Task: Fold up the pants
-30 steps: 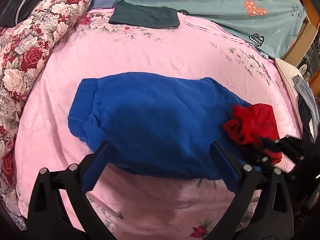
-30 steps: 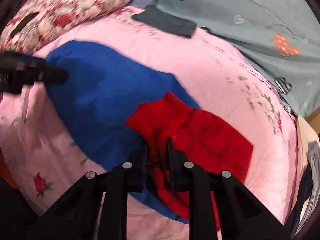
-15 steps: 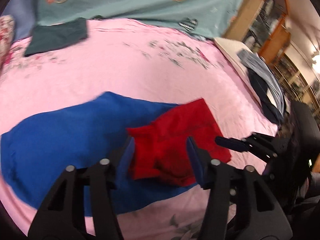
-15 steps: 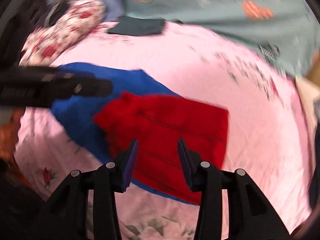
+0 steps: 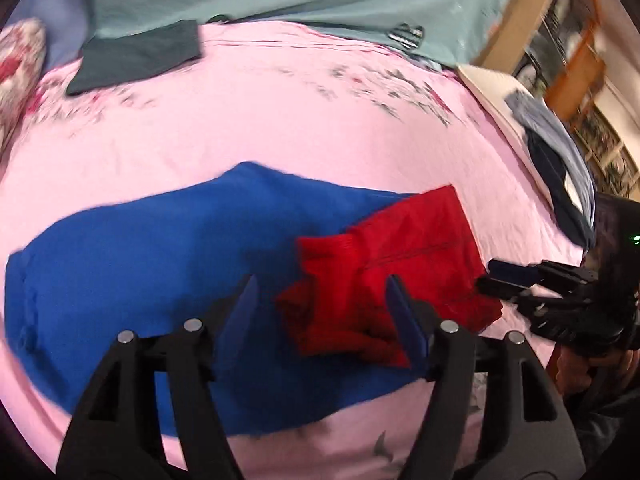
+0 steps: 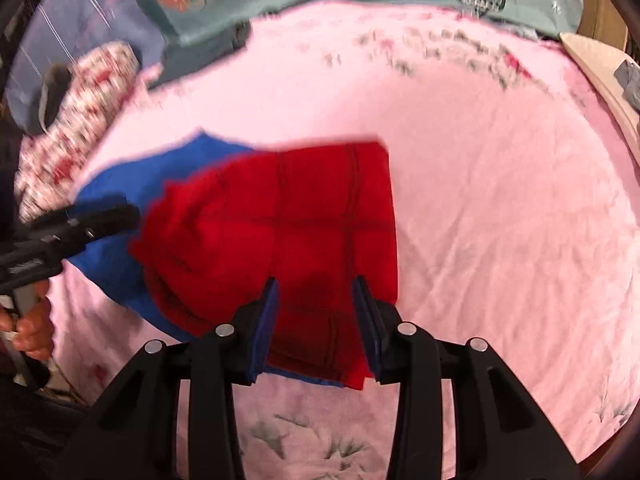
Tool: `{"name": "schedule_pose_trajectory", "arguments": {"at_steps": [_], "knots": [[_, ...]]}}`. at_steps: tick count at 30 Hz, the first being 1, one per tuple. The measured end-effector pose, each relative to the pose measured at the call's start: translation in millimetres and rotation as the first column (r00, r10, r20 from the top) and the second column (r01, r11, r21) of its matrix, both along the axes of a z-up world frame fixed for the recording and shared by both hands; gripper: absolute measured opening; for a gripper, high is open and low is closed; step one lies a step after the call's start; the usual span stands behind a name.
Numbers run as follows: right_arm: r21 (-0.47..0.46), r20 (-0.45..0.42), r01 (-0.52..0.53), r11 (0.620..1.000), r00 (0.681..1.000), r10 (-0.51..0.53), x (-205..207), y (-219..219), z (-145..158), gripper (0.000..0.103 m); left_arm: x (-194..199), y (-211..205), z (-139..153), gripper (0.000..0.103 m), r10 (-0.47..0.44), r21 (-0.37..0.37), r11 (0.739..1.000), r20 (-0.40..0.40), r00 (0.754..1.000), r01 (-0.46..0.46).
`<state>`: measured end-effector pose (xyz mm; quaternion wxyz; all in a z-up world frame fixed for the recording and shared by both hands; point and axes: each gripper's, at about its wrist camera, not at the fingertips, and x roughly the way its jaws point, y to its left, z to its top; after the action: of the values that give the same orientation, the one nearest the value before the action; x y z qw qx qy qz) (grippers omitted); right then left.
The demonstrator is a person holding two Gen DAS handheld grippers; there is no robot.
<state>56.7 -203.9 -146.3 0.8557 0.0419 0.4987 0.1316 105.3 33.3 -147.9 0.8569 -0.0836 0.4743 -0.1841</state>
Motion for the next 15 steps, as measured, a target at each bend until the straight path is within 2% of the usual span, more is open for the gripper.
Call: {"name": "schedule_pose_trajectory", "arguments": {"at_steps": [2, 4, 5, 7, 9, 10, 12, 14, 15], "knots": [[0.016, 0.037, -0.018, 1.0, 0.999, 0.017, 2, 4, 13, 0.04, -2, 10, -5, 0.066, 0.008, -0.029, 1.0, -0.04, 0.999, -0.009], [0.026, 0.053, -0.045, 0.999, 0.998, 0.043, 10, 11, 17, 0.04, -3, 11, -15, 0.064, 0.004, -0.025, 1.0, -0.072, 0.997, -0.006], [0.03, 0.046, -0.059, 0.998, 0.997, 0.057, 15, 16, 14, 0.04, -4, 9, -22, 0.056, -0.004, -0.031, 1.0, -0.096, 0.995, 0.001], [0.012, -0.012, -0.056, 0.998, 0.998, 0.056, 26, 20, -1, 0.041, -1, 0, -35, 0.045, -0.023, -0.046, 0.999, -0.13, 0.991, 0.017], [-0.058, -0.099, -0.024, 0.998, 0.995, 0.018, 34, 17, -29, 0.041, 2, -10, -42, 0.042, -0.033, -0.002, 0.999, -0.139, 0.99, 0.033], [-0.053, -0.076, -0.028, 0.998, 0.997, 0.024, 32, 16, -31, 0.041, 2, -12, -38, 0.042, -0.031, 0.014, 0.999, -0.123, 0.992, 0.033], [-0.073, -0.068, -0.052, 0.996, 0.997, 0.047, 29, 17, -28, 0.042, -5, 2, -16, 0.044, -0.006, 0.031, 1.0, -0.052, 0.999, 0.007], [-0.075, -0.054, -0.058, 0.996, 0.997, 0.054, 25, 21, -16, 0.043, -10, 27, 4, 0.07, 0.061, 0.049, 0.997, 0.011, 0.998, -0.061], [-0.067, -0.033, -0.065, 0.996, 0.997, 0.063, 22, 23, -10, 0.043, -12, 43, 10, 0.074, 0.103, 0.059, 0.993, 0.031, 0.994, -0.105]]}}
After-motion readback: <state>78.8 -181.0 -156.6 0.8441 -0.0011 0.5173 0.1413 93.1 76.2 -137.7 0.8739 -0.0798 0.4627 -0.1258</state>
